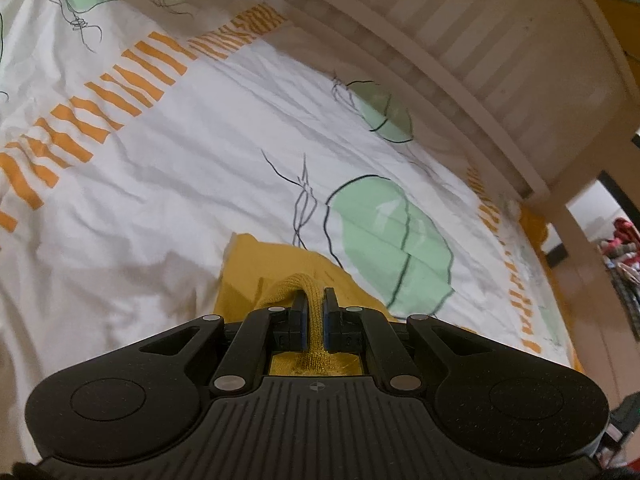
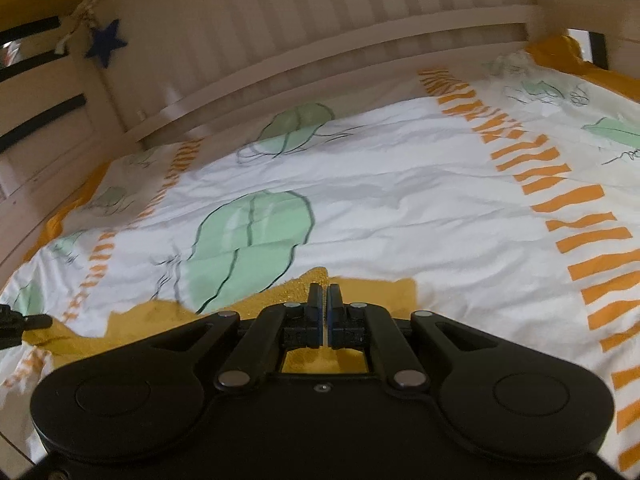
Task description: Fold small clothes
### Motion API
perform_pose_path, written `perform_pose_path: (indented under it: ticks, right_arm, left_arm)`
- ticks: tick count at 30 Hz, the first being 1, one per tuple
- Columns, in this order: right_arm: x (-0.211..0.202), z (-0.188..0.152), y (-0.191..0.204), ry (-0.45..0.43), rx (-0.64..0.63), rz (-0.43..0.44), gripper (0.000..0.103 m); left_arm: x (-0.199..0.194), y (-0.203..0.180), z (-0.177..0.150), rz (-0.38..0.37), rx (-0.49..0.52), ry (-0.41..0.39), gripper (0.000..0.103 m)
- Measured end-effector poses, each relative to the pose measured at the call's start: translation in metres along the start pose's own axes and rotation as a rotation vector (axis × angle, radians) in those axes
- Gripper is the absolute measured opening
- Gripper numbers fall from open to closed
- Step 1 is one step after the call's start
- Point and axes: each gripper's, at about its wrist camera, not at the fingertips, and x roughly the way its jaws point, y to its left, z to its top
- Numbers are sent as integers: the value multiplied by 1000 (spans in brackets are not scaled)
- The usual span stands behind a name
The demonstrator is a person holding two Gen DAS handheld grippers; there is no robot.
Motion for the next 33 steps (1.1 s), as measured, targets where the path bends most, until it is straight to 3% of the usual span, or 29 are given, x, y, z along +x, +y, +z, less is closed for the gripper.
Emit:
perform_pose_path:
  ticks: [11, 19, 22, 28, 33]
  right_arm:
    - [35, 3, -12, -10, -19, -35, 8]
    - [57, -7, -19, 24, -19, -57, 8]
    - [58, -10, -21, 36, -9, -60, 8]
    - [54, -8, -17, 19, -19, -57, 8]
    - [54, -6, -16, 18, -13, -39, 9]
  left_arm:
    - [46, 12, 3, 32, -11, 24, 6]
    - [60, 25, 2, 2, -36, 28, 9]
    - [57, 25, 5, -2, -45, 13, 27]
    - [37, 9, 11, 59, 59, -96, 34]
    - [43, -9, 6, 68, 176, -36, 37]
